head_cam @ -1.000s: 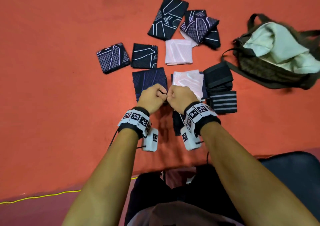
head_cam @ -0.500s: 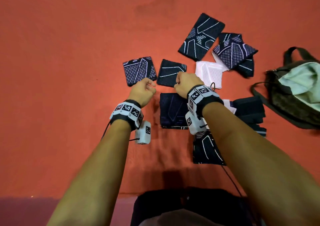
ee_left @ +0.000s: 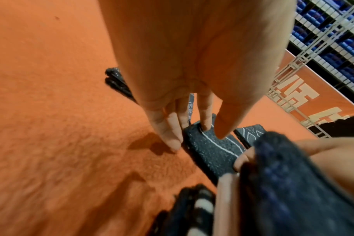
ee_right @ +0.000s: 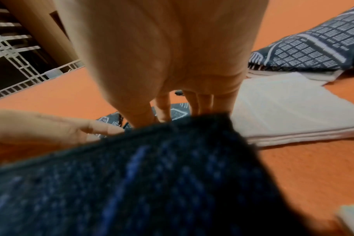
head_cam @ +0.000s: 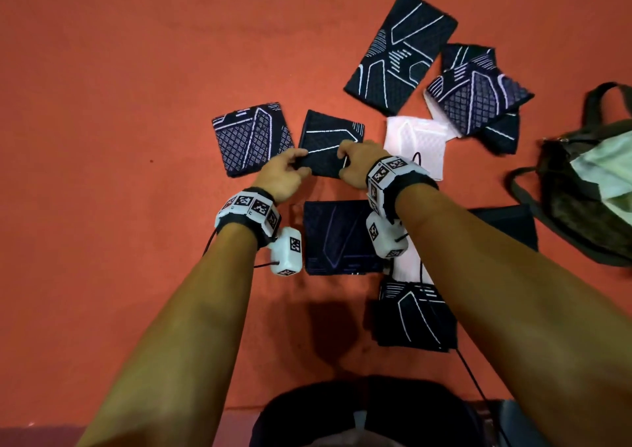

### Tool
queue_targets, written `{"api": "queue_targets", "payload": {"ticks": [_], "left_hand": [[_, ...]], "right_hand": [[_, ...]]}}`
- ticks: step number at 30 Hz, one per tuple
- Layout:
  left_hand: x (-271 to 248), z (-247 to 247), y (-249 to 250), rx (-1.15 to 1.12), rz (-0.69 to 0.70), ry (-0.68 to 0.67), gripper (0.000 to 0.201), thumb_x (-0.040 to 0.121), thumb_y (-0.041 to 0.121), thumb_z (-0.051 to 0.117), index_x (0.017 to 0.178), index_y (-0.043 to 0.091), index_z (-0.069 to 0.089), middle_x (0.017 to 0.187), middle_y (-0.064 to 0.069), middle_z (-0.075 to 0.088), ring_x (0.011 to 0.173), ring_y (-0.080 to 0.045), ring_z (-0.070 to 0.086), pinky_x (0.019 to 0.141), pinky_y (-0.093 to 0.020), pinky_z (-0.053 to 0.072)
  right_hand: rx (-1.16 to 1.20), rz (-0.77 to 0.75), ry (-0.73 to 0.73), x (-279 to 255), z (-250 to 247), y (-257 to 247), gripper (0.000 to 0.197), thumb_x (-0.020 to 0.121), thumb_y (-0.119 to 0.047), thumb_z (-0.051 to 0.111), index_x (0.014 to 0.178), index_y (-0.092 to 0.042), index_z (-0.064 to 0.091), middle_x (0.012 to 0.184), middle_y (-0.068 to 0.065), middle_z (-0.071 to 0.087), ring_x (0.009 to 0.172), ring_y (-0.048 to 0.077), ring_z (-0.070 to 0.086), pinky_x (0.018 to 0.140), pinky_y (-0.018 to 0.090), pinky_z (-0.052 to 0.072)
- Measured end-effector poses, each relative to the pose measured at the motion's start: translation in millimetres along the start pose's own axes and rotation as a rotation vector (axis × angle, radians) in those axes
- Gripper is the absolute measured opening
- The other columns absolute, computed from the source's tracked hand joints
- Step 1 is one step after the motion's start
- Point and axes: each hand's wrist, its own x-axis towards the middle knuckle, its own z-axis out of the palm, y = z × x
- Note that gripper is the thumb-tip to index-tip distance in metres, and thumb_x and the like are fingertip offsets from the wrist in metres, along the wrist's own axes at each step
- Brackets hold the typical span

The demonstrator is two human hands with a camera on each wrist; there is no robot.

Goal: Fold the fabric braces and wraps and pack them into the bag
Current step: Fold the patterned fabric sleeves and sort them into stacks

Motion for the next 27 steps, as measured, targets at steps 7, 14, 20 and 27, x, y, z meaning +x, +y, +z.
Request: {"api": "queue_targets", "payload": {"ticks": [7,14,20,27], "left_hand": [[-7,-9,25,-0.065,0.099,0.008,0.024,0.091,0.000,0.064,0.108,0.017,0.068,0.095,-0.008,0.065,0.074,-0.010,0.060,0.071,-0.019,0.048],[-49,-13,54,-0.149,0.240,0.081,0.036,0.084,-0.018,0.061,0.116,-0.001,0.062,0.084,-0.001,0.059,0.063,0.003,0.061,0.067,-0.011,0.050],[-92,-3,58,-0.112,0.321,0.116,0.034,0.083,-0.014,0.064,0.109,0.008,0.066,0.086,0.005,0.061,0.066,0.004,0.059,0.071,-0.012,0.050],[-151,22,53,-0.166,0.365,0.143,0.038,0.081,-0.015,0.062,0.095,0.020,0.068,0.087,-0.009,0.066,0.077,-0.019,0.058,0.078,-0.030,0.051]], "right_hand": [[0.099,-0.040,0.108,0,-11,0,0.045,0.082,-0.016,0.070,0.127,-0.019,0.063,0.132,0.013,0.054,0.115,0.029,0.058,0.093,0.029,0.046],[0.193,-0.052,0.205,-26,-17,3,0.050,0.077,-0.010,0.075,0.121,-0.024,0.058,0.123,0.005,0.048,0.109,0.025,0.055,0.086,0.024,0.041],[0.201,-0.085,0.249,-73,-15,5,0.048,0.081,-0.011,0.071,0.126,-0.021,0.057,0.128,0.009,0.049,0.110,0.028,0.057,0.094,0.032,0.047],[0.278,-0.108,0.337,-145,-4,27,0.051,0.079,-0.009,0.071,0.127,-0.021,0.057,0.128,0.010,0.048,0.111,0.028,0.056,0.094,0.032,0.046]]}}
